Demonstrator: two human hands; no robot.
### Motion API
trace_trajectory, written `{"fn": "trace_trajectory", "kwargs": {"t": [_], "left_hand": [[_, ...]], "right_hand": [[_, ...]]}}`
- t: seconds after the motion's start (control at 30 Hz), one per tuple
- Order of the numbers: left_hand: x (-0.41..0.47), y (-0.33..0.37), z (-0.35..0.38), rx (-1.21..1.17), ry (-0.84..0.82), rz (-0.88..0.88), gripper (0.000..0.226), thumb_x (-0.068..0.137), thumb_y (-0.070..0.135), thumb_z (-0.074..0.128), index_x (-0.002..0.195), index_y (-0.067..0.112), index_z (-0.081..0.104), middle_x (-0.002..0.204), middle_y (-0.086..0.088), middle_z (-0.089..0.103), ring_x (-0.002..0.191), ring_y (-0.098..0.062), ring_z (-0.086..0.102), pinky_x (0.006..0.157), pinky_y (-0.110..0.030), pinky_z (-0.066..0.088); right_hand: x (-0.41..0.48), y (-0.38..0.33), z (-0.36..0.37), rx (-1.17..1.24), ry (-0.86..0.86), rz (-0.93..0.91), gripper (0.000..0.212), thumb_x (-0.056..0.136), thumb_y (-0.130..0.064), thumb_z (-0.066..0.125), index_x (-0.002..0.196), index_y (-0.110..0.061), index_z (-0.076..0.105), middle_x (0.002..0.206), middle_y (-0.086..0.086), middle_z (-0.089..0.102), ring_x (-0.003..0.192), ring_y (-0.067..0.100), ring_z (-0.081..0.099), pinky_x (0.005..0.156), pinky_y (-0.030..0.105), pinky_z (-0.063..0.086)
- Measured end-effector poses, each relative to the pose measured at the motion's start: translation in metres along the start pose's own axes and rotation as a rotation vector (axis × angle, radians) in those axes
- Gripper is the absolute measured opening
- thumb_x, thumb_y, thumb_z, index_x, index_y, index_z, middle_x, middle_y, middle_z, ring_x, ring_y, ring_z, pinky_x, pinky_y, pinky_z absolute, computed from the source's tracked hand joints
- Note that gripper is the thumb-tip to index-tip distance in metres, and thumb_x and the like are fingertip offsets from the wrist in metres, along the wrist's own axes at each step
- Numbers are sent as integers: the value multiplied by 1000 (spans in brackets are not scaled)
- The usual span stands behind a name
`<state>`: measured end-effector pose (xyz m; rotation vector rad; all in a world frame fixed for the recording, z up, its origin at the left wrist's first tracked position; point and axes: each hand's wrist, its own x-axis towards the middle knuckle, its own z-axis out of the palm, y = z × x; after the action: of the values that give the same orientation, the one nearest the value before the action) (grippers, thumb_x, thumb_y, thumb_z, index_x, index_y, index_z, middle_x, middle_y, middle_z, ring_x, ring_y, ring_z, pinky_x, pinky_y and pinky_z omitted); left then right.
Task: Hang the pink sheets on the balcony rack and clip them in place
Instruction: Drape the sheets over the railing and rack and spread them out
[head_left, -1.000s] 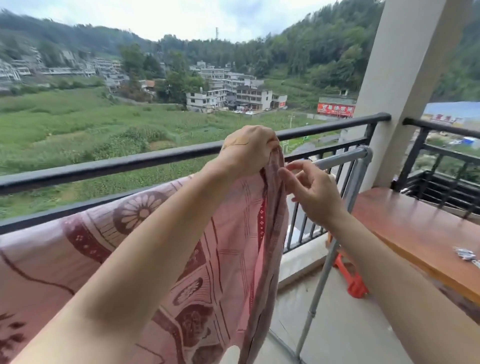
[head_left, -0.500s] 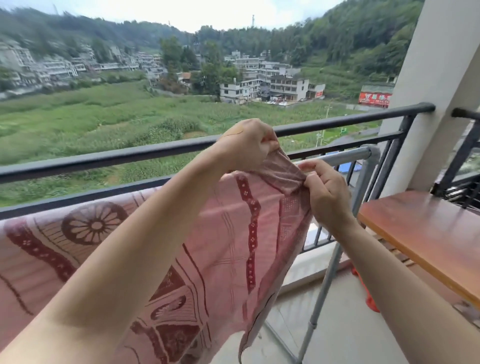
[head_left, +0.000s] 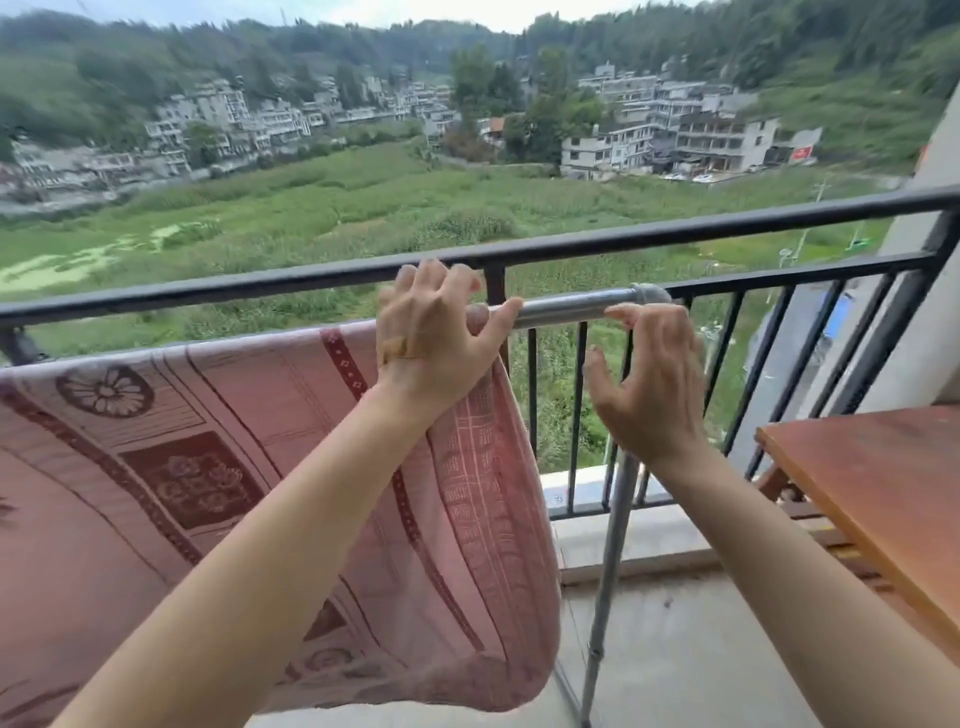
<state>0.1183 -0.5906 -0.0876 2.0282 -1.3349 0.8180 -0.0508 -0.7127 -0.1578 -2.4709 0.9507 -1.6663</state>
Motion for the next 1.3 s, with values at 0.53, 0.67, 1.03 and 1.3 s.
{"fn": "trace_trajectory", "kwargs": {"t": [0.53,0.67,1.03,1.3], "left_hand": [[-80,12,13,-52,217,-270,55,67,19,71,118,11,51,127,-15,45,121,-29,39,103,-43,34],[-114,10,6,-257,86,-514,25,85,27,68,103,13,58,96,0,63,87,-19,60,73,-32,50],[-86,-12,-35,-184,299,-588,22,102,21,42,96,12,61,71,0,59,64,-25,56,56,-32,40],[-82,30,-53,14,292,-662,24,93,28,38,82,10,49,74,-5,57,71,-24,53,61,-33,33]], "right_hand": [[44,5,-21,-255,-579,-35,71,78,-30,61,139,-30,23,127,4,26,124,29,27,103,46,43],[40,5,-20,-271,-567,-61,79,73,-32,66,137,-31,20,126,4,24,124,31,26,105,50,41],[26,3,2,-226,-298,-138,102,69,-59,71,144,-11,20,148,19,15,143,42,13,119,55,1],[40,-60,16,203,-389,-645,80,87,-41,64,152,-11,28,150,16,40,131,31,47,108,50,39]]}}
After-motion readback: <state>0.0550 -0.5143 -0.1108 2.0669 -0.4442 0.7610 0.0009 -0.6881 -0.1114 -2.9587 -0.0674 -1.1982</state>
